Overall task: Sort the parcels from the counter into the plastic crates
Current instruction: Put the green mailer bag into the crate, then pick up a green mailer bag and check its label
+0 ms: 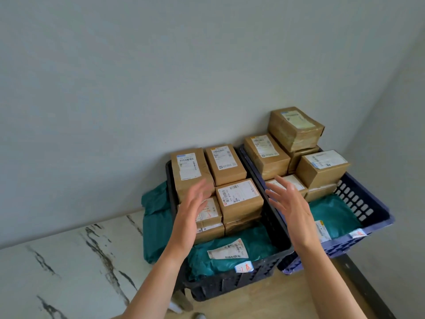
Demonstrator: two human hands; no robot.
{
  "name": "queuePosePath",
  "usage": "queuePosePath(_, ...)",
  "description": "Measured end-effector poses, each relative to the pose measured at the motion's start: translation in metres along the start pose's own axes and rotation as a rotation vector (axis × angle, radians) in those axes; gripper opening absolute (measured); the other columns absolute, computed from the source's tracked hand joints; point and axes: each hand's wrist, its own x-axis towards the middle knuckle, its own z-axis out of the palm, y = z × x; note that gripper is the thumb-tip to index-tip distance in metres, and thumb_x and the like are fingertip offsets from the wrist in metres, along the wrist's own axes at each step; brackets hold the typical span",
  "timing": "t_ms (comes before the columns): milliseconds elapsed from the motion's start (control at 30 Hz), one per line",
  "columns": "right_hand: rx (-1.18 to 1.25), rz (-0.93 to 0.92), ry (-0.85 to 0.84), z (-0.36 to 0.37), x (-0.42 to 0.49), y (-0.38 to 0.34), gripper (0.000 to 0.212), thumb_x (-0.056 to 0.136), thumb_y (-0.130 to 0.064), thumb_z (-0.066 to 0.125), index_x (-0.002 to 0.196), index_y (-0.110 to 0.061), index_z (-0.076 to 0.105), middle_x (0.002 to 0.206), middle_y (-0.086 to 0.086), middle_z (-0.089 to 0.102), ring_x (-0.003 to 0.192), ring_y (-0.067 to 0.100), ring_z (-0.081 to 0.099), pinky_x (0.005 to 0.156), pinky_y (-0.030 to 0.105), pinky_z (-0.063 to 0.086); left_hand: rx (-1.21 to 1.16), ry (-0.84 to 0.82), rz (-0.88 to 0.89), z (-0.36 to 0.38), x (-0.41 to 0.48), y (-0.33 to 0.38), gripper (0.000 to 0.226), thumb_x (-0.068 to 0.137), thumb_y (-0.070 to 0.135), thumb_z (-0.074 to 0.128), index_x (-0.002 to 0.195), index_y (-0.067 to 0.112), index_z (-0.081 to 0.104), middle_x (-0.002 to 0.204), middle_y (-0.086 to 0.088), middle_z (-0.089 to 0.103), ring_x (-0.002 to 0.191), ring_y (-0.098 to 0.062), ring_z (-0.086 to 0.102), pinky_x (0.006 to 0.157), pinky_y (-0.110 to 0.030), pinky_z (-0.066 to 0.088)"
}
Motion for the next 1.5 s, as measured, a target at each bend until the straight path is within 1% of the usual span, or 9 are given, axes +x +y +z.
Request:
queuePosePath(233,0.000,-0.023,-0.089,0.051,0.001,-0.012,0.058,0.102,-0.064,0.037,0.146,-0.030,0.056,0.134,-0.003,0.071,0.126,0.013,0.066,0.116,0.050,0.046,-0.065,0.120,0.061,-0.041,-0.016,0.010,0.050,0.103,0.045,0.041,0.148,0.027,0.051,0.147,0.009,0.061,0.139,-0.010,0.055,0.123,-0.044,0.038)
queuePosePath(467,-0.042,-0.034,-0.191,0.140,0.005,-0.016,0.044,0.111,-0.044,0.033,0.145,-0.027,0.057,0.128,-0.004,0.074,0.122,0.014,0.068,0.113,0.046,0.048,-0.103,0.257,0.077,-0.125,-0.017,0.001,0.049,0.103,0.045,0.040,0.144,0.025,0.056,0.138,0.005,0.067,0.133,-0.012,0.060,0.119,-0.041,0.042)
queuePosePath(800,-0.048,0.021,-0.176,0.331,0.000,0.000,0.036,0.112,-0.030,0.040,0.139,-0.021,0.062,0.122,0.004,0.076,0.118,0.019,0.071,0.104,0.040,0.052,-0.140,0.187,-0.006,-0.297,0.010,-0.031,0.048,0.103,0.047,0.038,0.141,0.025,0.059,0.134,0.005,0.070,0.130,-0.011,0.062,0.112,-0.030,0.045)
queuePosePath(967,-0.318,0.143,-0.125,0.389,0.010,0.059,0.029,0.110,-0.028,0.050,0.136,-0.024,0.063,0.118,-0.008,0.076,0.120,0.011,0.068,0.106,0.036,0.050,-0.067,0.087,-0.170,-0.342,0.035,-0.082,0.052,0.101,0.054,0.040,0.140,0.027,0.059,0.132,0.009,0.069,0.127,-0.005,0.061,0.108,-0.024,0.047)
queuePosePath(1100,-0.704,0.416,-0.153,0.398,0.017,0.127,0.051,0.110,-0.031,0.050,0.157,-0.016,0.039,0.154,0.008,0.051,0.140,0.028,0.051,0.107,0.035,0.040,0.108,0.030,-0.420,-0.337,0.048,-0.147,0.045,0.102,0.047,0.046,0.136,0.023,0.062,0.124,0.009,0.068,0.118,-0.011,0.062,0.100,-0.031,0.049)
queuePosePath(1200,-0.863,0.576,-0.171,0.398,0.023,0.169,0.062,0.109,-0.026,0.050,0.162,-0.005,0.025,0.165,0.018,0.031,0.150,0.035,0.036,0.117,0.040,0.034,0.141,-0.060,-0.603,-0.327,0.053,-0.188,0.016,0.103,0.024,0.050,0.102,0.014,0.063,0.088,0.007,0.061,0.085,-0.014,0.058,0.077,-0.034,0.041)
queuePosePath(1267,-0.975,0.606,-0.163,0.400,0.026,0.191,0.062,0.108,-0.025,0.050,0.159,0.000,0.025,0.165,0.020,0.025,0.150,0.038,0.032,0.118,0.042,0.032,0.153,-0.107,-0.665,-0.320,0.055,-0.209,0.020,0.103,0.015,0.049,0.083,0.015,0.053,0.077,0.003,0.052,0.075,-0.017,0.049,0.071,-0.033,0.034)
queuePosePath(1400,-1.048,0.579,-0.125,0.407,0.031,0.218,0.066,0.104,-0.027,0.057,0.155,0.000,0.026,0.160,0.023,0.028,0.146,0.040,0.033,0.115,0.045,0.035,0.028,-0.132,-0.792,-0.306,0.052,-0.247,0.016,0.103,0.014,0.051,0.104,0.016,0.067,0.108,-0.007,0.071,0.098,-0.022,0.065,0.091,-0.037,0.053)
queuePosePath(1500,-0.964,0.685,-0.103,0.411,0.029,0.235,0.069,0.100,-0.031,0.065,0.150,0.003,0.031,0.151,0.027,0.042,0.138,0.042,0.046,0.109,0.044,0.043,-0.096,-0.062,-0.849,-0.300,0.048,-0.268,0.018,0.100,0.012,0.055,0.107,0.012,0.071,0.112,-0.012,0.074,0.105,-0.029,0.071,0.097,-0.043,0.058)
